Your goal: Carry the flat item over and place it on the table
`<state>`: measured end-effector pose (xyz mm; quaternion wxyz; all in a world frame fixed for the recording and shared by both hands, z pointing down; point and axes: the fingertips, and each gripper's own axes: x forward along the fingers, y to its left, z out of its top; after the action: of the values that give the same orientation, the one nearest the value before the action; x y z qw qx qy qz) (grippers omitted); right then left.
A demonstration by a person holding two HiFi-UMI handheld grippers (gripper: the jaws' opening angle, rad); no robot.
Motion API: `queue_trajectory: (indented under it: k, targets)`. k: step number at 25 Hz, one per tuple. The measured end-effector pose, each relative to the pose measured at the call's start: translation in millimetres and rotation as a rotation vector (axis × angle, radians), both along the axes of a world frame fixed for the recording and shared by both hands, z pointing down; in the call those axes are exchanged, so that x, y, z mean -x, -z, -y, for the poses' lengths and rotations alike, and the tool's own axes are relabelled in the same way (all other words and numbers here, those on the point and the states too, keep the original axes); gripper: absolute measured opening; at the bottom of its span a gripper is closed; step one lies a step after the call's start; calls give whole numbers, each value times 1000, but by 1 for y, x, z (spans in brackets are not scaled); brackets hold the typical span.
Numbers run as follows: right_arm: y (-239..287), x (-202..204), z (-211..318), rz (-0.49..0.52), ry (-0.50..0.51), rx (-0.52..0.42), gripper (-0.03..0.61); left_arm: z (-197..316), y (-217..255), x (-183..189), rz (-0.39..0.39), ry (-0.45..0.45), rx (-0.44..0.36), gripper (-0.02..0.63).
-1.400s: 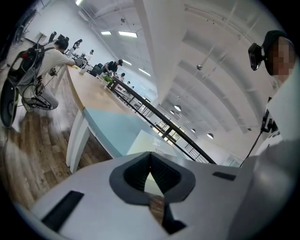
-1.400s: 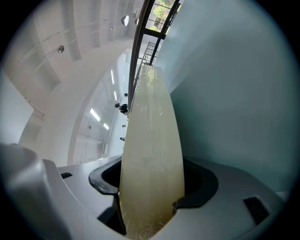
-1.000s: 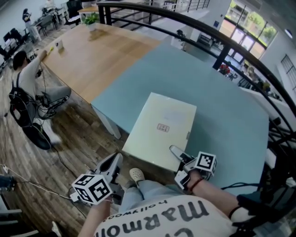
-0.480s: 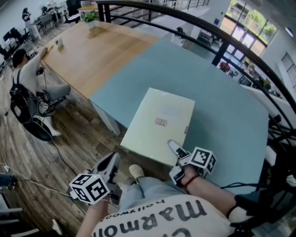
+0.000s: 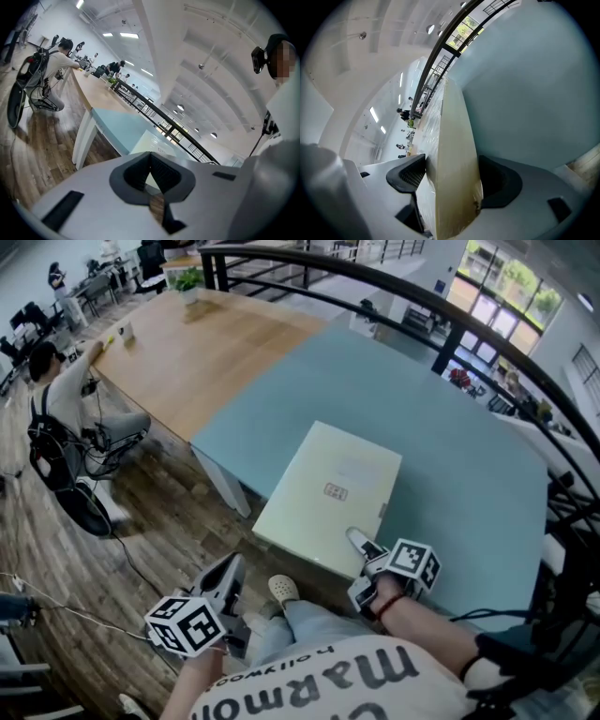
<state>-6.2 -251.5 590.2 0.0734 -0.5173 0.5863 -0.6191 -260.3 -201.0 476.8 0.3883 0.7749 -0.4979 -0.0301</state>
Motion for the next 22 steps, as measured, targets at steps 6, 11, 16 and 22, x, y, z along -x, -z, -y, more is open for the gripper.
queue_trajectory:
  k: [6, 11, 16, 22]
  targets:
    - [-3, -7, -7, -141, 23, 35, 351, -3, 1, 11, -9, 20, -3, 3]
    - [-2, -9, -5, -193, 55, 42, 333, -2, 4, 11, -17, 14, -20, 3]
    - [-1, -13, -2, -250, 75, 27, 314, -1, 10, 14, -18, 20, -47, 3]
    - [2, -12, 3, -425, 134, 4, 299, -10, 7, 21, -19, 51, -59, 2]
